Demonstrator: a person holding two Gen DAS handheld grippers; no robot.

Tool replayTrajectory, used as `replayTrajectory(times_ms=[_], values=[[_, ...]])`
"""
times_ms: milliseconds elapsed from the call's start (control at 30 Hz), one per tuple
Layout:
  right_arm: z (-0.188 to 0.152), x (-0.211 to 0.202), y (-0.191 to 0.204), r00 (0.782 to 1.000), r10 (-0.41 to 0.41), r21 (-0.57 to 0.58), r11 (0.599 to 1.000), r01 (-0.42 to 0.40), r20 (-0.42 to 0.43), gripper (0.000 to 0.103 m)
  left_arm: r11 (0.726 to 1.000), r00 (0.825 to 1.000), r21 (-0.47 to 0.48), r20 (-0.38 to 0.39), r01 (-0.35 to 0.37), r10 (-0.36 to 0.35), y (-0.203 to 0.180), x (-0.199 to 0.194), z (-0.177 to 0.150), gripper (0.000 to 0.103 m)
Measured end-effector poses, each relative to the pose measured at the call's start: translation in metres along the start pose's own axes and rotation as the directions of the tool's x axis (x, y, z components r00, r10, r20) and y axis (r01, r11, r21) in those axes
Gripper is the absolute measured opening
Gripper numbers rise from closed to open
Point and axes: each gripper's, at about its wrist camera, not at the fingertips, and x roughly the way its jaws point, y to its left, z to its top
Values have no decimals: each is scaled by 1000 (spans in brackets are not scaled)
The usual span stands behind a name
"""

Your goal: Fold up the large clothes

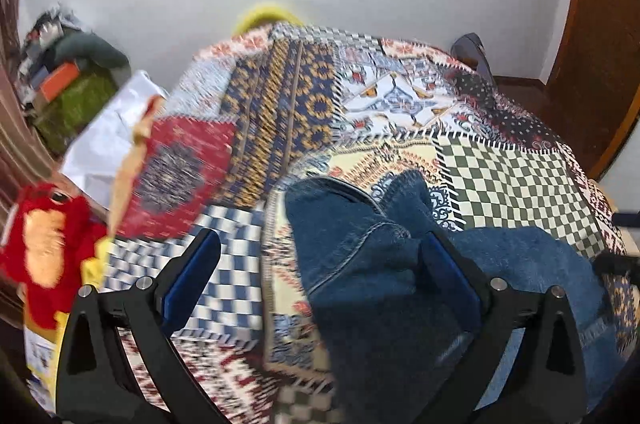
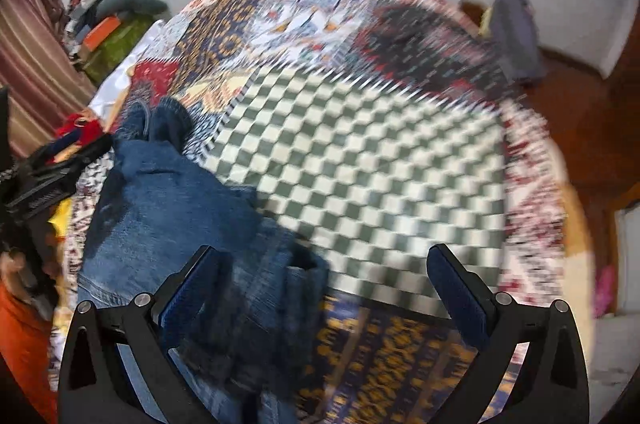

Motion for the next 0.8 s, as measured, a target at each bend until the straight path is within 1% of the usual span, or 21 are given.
replayTrajectory(times_ms=[67, 133, 200, 300, 367, 433, 500, 533, 600, 667, 700, 733, 767, 800], values=[[-3, -20, 3, 999, -20, -30, 999, 21, 35, 103, 999, 999, 2, 9, 37, -37, 7, -19, -1, 102], [-7, -37, 7, 998, -6, -50, 999, 10, 65, 103, 998, 997, 0, 13, 70, -70, 11, -35, -6, 102], [-14, -54, 16, 996, 21, -76, 997, -14, 86, 103, 993, 993, -2, 1, 116, -116, 15, -49, -15, 102], [-27, -68, 32, 993, 64, -117, 992, -52, 100, 103, 985, 984, -5, -38, 173, -173, 16, -61, -33, 102], [-35, -65, 42, 992, 95, -134, 987, -83, 84, 103, 976, 973, -15, -76, 215, -216, 16, -62, -45, 102], [-42, -58, 47, 992, 116, -137, 985, -107, 55, 103, 962, 952, -53, -135, 269, -273, 17, -57, -61, 102], [-48, -39, 47, 991, 131, -129, 983, -130, -3, 103, 943, 921, -101, -204, 317, -332, 17, -48, -78, 102], [-50, -29, 46, 991, 133, -117, 984, -136, -30, 103, 933, 906, -122, -227, 338, -357, 16, -43, -87, 102], [-57, -4, 36, 982, 158, -53, 985, -164, -106, 103, 919, 885, -147, -249, 366, -392, 11, -37, -98, 102], [-62, 13, 24, 965, 217, 24, 976, -216, -150, 103, 898, 858, -185, -270, 399, -437, 9, -27, -109, 102], [-64, 24, 15, 942, 286, 93, 958, -273, -176, 103, 884, 843, -214, -273, 416, -463, 10, -21, -111, 102], [-66, 35, 7, 914, 353, 159, 932, -325, -202, 103, 864, 824, -252, -276, 435, -495, 12, -15, -113, 102], [-66, 40, 4, 899, 383, 185, 919, -348, -212, 103, 831, 793, -317, -278, 458, -543, 15, -6, -115, 102], [-67, 48, 2, 882, 416, 207, 904, -374, -224, 103, 806, 770, -364, -280, 467, -573, 18, 2, -116, 102]])
